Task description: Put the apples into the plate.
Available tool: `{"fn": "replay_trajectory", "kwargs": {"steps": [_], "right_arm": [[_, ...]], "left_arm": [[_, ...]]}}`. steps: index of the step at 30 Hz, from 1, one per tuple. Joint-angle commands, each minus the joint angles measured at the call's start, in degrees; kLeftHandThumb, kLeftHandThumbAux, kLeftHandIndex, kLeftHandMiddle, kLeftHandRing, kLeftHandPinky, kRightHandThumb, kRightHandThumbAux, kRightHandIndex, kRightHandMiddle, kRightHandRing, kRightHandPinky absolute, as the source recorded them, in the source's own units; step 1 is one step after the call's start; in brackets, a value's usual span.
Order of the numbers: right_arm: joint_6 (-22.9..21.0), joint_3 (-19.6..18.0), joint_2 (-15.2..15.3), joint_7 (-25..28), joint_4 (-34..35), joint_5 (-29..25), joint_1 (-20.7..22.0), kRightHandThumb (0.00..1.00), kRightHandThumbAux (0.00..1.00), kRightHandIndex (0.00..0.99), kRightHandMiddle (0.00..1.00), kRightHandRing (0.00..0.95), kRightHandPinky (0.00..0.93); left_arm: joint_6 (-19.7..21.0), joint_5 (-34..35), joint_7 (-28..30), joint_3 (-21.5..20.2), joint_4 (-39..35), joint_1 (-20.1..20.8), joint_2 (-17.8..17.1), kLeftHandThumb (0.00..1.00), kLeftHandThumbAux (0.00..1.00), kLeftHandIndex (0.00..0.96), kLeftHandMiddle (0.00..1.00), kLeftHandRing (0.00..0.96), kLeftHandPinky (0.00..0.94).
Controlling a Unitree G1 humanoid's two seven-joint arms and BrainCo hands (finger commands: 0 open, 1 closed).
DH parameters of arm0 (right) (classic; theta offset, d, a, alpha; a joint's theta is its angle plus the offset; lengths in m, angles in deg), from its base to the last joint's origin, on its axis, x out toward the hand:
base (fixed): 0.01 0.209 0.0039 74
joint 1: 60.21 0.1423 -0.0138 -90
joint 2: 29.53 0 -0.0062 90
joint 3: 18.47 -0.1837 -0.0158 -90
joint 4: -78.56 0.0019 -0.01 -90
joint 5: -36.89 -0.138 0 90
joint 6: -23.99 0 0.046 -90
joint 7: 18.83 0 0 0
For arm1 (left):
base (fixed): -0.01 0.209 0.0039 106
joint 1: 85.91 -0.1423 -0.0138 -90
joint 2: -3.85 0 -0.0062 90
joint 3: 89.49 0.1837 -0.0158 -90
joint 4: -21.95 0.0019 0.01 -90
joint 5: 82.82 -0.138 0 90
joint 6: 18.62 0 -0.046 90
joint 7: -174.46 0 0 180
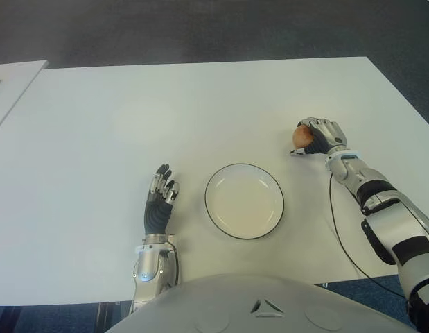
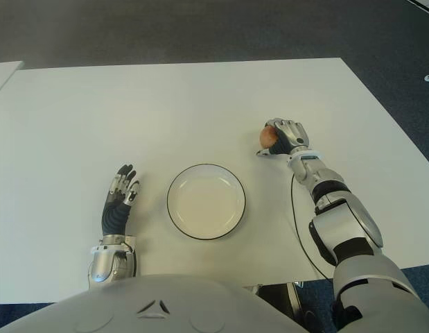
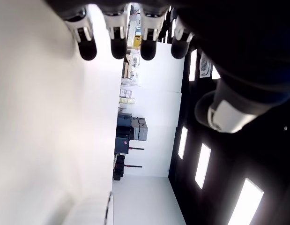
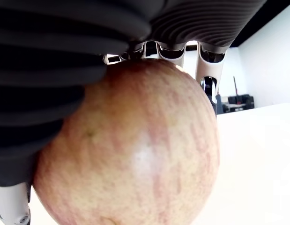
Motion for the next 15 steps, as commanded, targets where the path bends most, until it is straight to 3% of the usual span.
{"fn": "replay_trajectory", "kwargs": {"steps": [1,15], "right_arm": [[0.24,0.42,-0.37,0.48,-0.72,0.49,-2.14,0.701,0.717,0.438,0.74,0.728,0.663],[1.46,-0.14,0.2,-1.15,0.4,0.18,-1.37,0.7,0.717,0.439,0.772,0.769,0.7]], "left_arm": [[3.55,-0.54,-0.47,-0.43,3.24,-1.57,-0.16,0.08,0.548,0.029,0.016,0.0,0.0],[3.38,-0.06,-0.11,-0.39,3.58,-1.54,0.33,0.071,0.572,0.05,0.043,0.009,0.0]]}}
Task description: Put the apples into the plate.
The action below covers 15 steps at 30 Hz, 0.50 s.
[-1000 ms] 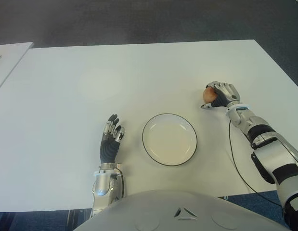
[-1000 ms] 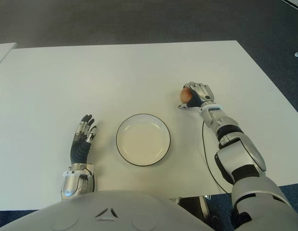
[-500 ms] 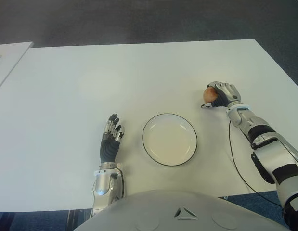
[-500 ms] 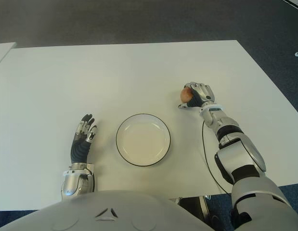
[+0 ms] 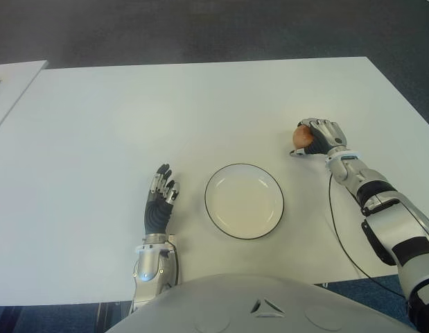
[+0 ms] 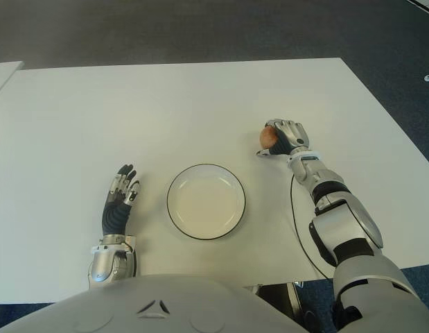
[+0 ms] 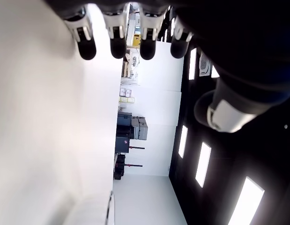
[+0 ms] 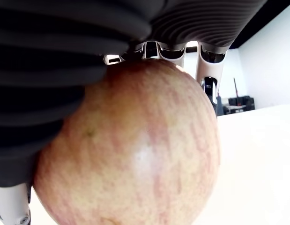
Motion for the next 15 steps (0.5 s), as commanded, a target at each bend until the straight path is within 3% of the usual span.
{"fn": "replay_trajectory", "kwargs": {"steps": [1,15], "right_arm": [[1.05,-0.19,0.26,0.05,0.2,0.09,-1.05,0.7,0.717,0.439,0.773,0.769,0.699],[4.62,-1.48,1.52,-2.73,4.03,0.1,0.32,0.702,0.716,0.441,0.8,0.798,0.749]], "left_arm": [[3.21,0.3,-0.09,-0.38,3.65,-1.49,0.18,0.071,0.573,0.05,0.044,0.009,0.0],[3.11,0.07,-0.35,-0.5,4.79,-0.73,0.4,0.082,0.568,0.042,0.03,0.0,0.0]]}}
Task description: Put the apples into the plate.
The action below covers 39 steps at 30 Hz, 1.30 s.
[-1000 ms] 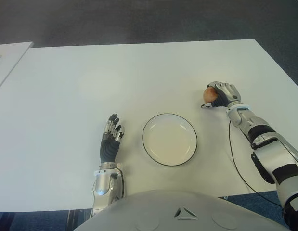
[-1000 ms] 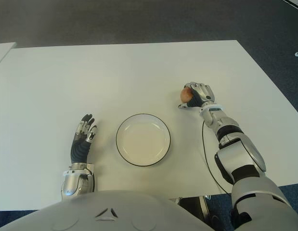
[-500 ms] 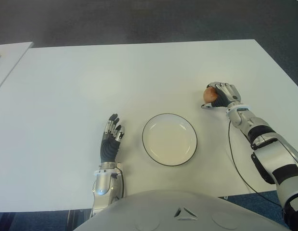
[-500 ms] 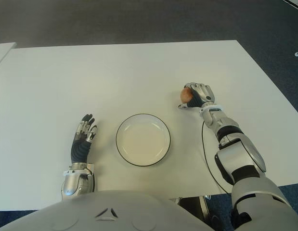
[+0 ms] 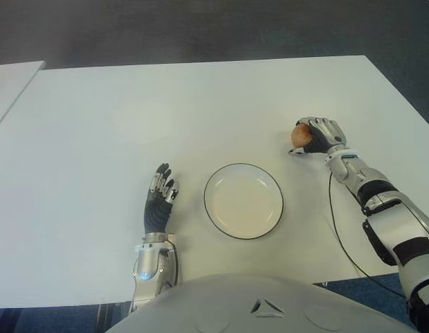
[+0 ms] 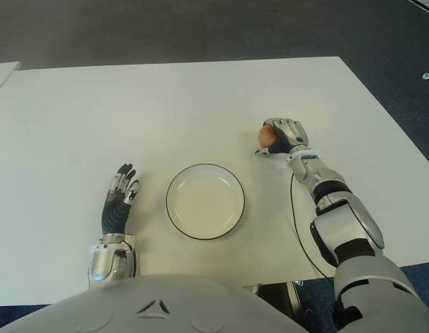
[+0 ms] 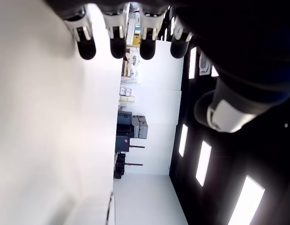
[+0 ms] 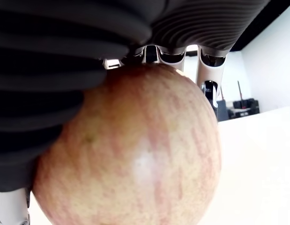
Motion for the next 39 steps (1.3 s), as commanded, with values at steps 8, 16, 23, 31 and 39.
{"fn": "replay_trajectory", "kwargs": {"steps": [8,16,23,31,39], "right_arm": [[4.77,-1.67,2.32,-1.85,6.38,-0.07,0.43,0.704,0.714,0.441,0.808,0.8,0.743],[6.18,-3.54,3.03,0.32,12.08,-0.75,0.14,0.708,0.713,0.441,0.833,0.811,0.799],[6.88,-5.88,3.34,4.44,23.85,-2.23,-4.74,0.712,0.713,0.44,0.847,0.821,0.791],[6.87,-7.6,2.9,8.5,33.25,-2.36,-9.64,0.713,0.713,0.44,0.83,0.806,0.762],[7.14,-8.81,2.78,14.2,42.58,-2.79,-13.59,0.712,0.714,0.44,0.806,0.78,0.729]], "left_arm": [[5.13,0.28,-1.34,-0.1,2.78,-1.45,1.36,0.098,0.54,0.053,0.037,0.003,0.0],[5.58,-0.37,-1.49,0.3,2.47,-1.44,1.14,0.104,0.561,0.044,0.023,0.0,0.0],[5.96,0.56,-1.51,0.61,2.19,-0.94,1.85,0.115,0.567,0.042,0.008,0.0,0.0],[5.47,-0.38,-2.09,1.13,-0.14,-2.32,1.24,0.104,0.578,0.042,0.006,0.0,0.0],[6.33,0.17,-2.39,0.25,0.62,-1.84,1.2,0.102,0.548,0.054,0.028,0.0,0.0]]}}
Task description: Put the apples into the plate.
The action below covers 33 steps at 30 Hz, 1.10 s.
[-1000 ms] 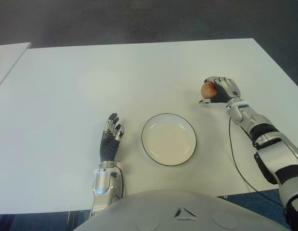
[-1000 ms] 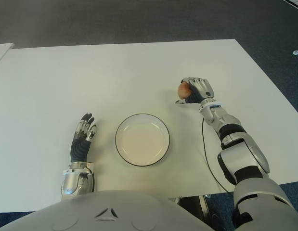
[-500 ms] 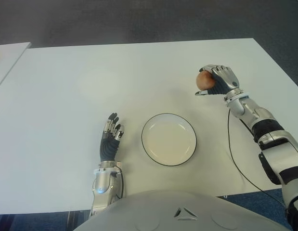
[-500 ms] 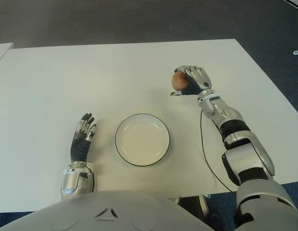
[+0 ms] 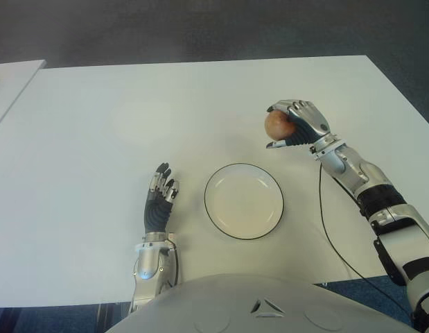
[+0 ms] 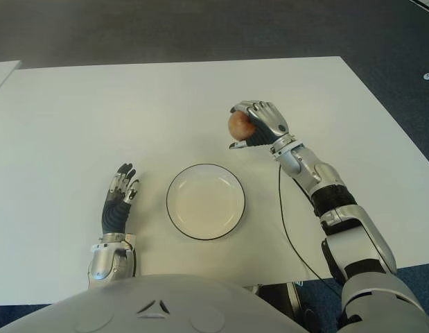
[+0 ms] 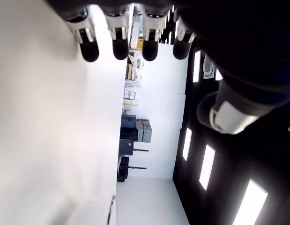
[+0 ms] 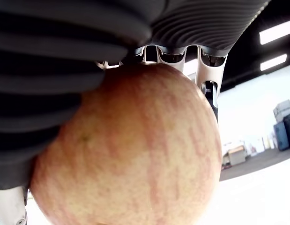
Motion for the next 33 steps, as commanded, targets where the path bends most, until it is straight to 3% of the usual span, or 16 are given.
{"fn": "replay_trajectory", "kwargs": {"steps": [1,12,17,33], "right_arm": [[-0.11,-1.34,-0.25,3.52,7.06,-1.18,-2.52,0.712,0.714,0.44,0.805,0.779,0.728],[-0.99,-2.57,-1.68,9.69,22.18,-0.07,-9.05,0.709,0.715,0.441,0.77,0.741,0.691],[0.2,-1.47,-2.27,9.46,26.31,3.5,-11.54,0.706,0.717,0.44,0.757,0.728,0.685],[5.46,-1.97,-2.16,9.18,28.49,6.09,-13.96,0.706,0.719,0.44,0.758,0.723,0.69]], "left_arm": [[3.69,0.4,-1.0,-0.5,3.1,-0.9,1.13,0.103,0.547,0.055,0.029,0.0,0.0],[2.75,0.45,-0.6,-0.79,5.11,0.17,0.78,0.103,0.544,0.058,0.042,0.006,0.0],[2.95,0.34,-0.56,-0.5,5.1,0.59,0.82,0.1,0.555,0.059,0.04,0.006,0.0],[3.88,1.05,-0.34,-0.33,4.25,0.45,0.89,0.091,0.581,0.052,0.034,0.003,0.0]]}}
